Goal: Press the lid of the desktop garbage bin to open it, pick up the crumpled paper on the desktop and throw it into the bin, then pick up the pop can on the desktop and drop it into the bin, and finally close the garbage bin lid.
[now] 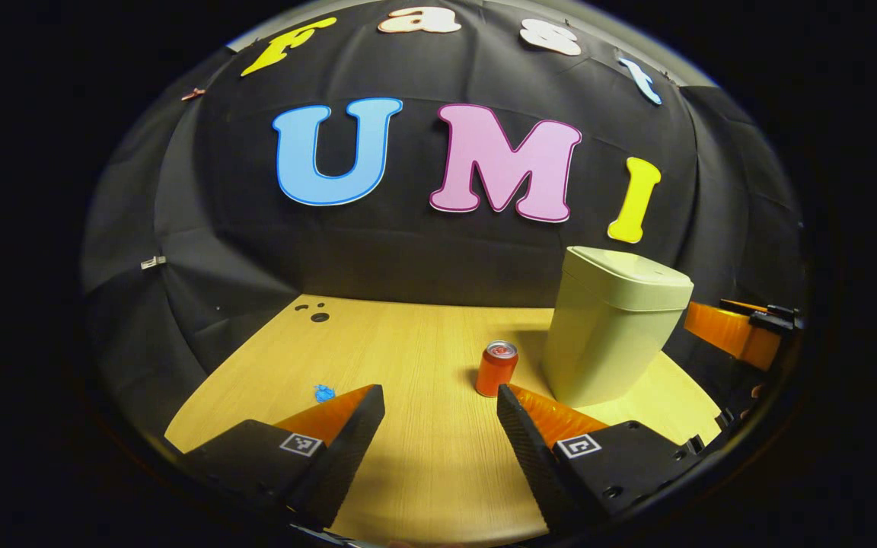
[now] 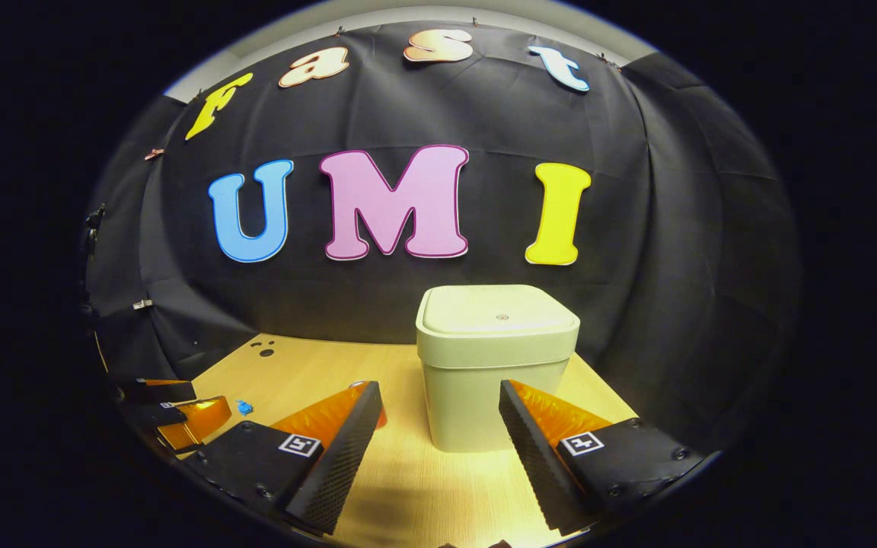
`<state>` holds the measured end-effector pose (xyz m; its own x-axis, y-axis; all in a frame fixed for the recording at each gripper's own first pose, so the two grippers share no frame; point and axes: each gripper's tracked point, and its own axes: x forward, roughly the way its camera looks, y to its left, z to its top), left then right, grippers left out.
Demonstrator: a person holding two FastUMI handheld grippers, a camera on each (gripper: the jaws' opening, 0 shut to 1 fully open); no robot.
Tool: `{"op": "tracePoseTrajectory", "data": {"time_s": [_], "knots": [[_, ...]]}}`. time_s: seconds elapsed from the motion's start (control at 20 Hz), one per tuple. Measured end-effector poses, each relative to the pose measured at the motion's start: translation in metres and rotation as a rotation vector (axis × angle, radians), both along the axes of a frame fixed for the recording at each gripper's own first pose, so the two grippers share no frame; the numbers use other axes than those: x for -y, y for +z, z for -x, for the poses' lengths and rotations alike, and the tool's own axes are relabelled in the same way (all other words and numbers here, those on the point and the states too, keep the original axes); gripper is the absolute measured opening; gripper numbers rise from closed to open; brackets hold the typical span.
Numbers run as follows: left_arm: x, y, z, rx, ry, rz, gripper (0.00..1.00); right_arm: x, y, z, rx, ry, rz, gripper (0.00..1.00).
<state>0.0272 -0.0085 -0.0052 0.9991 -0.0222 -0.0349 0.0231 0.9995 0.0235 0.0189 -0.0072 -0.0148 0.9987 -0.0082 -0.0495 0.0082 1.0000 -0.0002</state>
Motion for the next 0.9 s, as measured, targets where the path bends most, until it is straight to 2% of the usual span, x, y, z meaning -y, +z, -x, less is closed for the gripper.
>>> {"op": "tracePoseTrajectory", "data": {"time_s": [0.35, 0.7, 0.8, 0.85, 0.9], "knots": [[-0.003, -0.005, -0.004, -0.015, 0.007, 0.003, 0.96, -0.004, -0.003, -0.005, -0.002, -0.001, 0.018, 0.98], [-0.004, -0.005, -0.010, -0.017, 0.011, -0.003, 0.96, -0.015, -0.005, -0.008, -0.009, 0.035, 0.034, 0.98], [-0.004, -0.004, -0.010, -0.015, 0.011, -0.004, 0.96, -0.016, -0.003, -0.011, -0.008, 0.039, 0.036, 0.94], [-0.004, -0.003, -0.011, -0.015, 0.012, -0.007, 0.96, -0.017, -0.002, -0.012, -0.008, 0.041, 0.034, 0.88], [-0.005, -0.002, -0.012, -0.015, 0.012, -0.009, 0.96, -0.019, -0.004, -0.011, -0.010, 0.049, 0.027, 0.77]]}}
